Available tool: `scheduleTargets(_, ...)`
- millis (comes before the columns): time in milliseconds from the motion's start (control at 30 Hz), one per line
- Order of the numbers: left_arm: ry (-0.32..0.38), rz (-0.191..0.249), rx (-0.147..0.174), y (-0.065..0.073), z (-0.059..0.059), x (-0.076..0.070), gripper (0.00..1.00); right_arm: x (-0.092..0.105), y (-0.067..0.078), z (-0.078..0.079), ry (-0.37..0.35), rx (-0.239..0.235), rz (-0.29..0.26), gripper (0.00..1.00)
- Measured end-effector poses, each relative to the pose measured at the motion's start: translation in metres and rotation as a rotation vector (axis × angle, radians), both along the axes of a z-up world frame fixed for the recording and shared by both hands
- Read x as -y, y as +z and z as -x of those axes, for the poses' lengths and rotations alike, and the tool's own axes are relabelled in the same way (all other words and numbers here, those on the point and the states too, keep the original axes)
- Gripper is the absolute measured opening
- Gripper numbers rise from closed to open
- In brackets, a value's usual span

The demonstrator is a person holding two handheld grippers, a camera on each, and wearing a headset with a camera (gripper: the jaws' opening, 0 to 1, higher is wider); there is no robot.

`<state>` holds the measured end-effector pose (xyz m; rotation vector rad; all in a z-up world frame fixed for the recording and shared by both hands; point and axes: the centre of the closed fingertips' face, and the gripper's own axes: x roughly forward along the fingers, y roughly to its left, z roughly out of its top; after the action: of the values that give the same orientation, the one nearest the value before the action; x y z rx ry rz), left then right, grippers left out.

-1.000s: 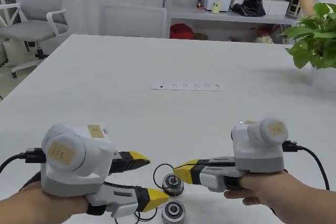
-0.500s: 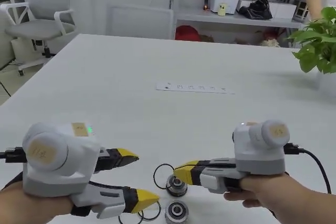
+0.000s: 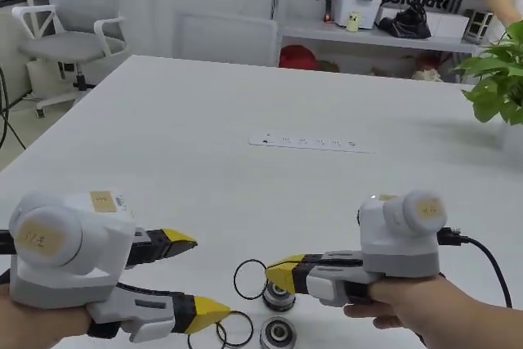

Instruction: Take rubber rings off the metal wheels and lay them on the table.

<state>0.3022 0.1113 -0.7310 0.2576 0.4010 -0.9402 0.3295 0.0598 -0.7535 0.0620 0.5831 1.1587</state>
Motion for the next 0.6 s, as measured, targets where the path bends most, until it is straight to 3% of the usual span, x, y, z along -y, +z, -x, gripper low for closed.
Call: scheduleTargets(600,0.05,-0.001,0.001,0.0,0.0,-0.02,0.59,-0.021,-0.009,0.01,0.066,-0.001,0.038,0.0)
